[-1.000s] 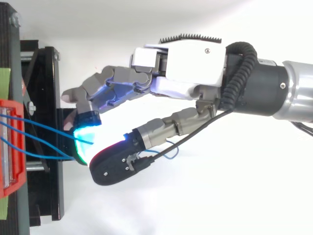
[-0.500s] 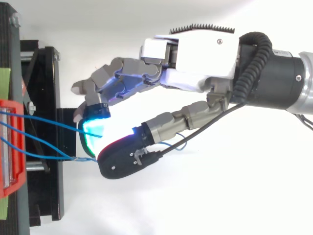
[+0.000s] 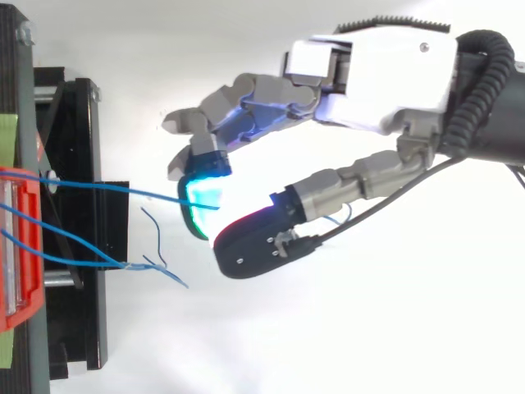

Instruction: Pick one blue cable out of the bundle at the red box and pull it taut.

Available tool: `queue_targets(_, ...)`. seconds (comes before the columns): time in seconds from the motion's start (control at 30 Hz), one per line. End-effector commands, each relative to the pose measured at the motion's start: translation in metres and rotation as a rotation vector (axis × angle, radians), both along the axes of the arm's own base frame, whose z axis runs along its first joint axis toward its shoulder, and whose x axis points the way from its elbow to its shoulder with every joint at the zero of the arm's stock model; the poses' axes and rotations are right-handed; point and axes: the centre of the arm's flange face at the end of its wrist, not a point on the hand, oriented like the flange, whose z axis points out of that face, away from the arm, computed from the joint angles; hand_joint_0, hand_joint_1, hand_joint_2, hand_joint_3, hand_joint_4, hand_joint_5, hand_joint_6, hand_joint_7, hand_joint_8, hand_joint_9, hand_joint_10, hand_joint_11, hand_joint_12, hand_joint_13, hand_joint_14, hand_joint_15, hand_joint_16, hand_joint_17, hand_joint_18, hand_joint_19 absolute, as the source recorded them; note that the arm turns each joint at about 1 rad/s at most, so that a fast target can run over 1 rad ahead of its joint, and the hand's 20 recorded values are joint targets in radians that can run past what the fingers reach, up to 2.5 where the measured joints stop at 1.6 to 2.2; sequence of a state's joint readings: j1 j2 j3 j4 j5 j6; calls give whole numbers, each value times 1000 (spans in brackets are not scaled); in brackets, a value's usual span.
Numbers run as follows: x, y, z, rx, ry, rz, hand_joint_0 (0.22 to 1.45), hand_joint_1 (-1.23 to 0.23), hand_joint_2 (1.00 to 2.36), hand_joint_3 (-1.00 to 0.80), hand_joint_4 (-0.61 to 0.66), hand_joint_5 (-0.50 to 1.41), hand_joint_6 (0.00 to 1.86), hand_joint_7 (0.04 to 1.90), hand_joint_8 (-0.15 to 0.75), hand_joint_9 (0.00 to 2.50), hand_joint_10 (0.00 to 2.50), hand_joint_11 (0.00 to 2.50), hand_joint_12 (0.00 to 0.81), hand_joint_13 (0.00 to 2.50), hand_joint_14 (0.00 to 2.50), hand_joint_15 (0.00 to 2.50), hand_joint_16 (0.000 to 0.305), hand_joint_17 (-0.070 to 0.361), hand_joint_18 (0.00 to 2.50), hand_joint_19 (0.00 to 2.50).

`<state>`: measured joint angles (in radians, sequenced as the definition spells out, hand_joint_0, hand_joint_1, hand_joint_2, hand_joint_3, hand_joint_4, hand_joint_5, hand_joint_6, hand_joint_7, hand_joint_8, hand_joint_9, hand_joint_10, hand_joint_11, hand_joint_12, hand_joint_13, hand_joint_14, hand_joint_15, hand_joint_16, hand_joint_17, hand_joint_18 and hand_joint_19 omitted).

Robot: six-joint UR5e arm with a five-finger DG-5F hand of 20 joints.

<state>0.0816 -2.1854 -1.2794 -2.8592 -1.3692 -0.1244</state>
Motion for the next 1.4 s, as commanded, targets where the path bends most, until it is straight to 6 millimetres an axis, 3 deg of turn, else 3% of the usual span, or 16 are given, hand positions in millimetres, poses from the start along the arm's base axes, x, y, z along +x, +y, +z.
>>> queue_targets(0.0, -4, -1, 1, -3, -14, -7, 647, -835, 1027, -47, 167, -153, 880, 1281, 382, 655, 9, 372, 402, 277, 0, 30, 60, 135, 460, 137)
queue_targets(1.37, -5, -1, 1, -39, -5, -4, 659, -882, 1020, -171, 180, -156, 866, 1290, 374, 648, 9, 365, 399, 274, 0, 12, 60, 134, 448, 112)
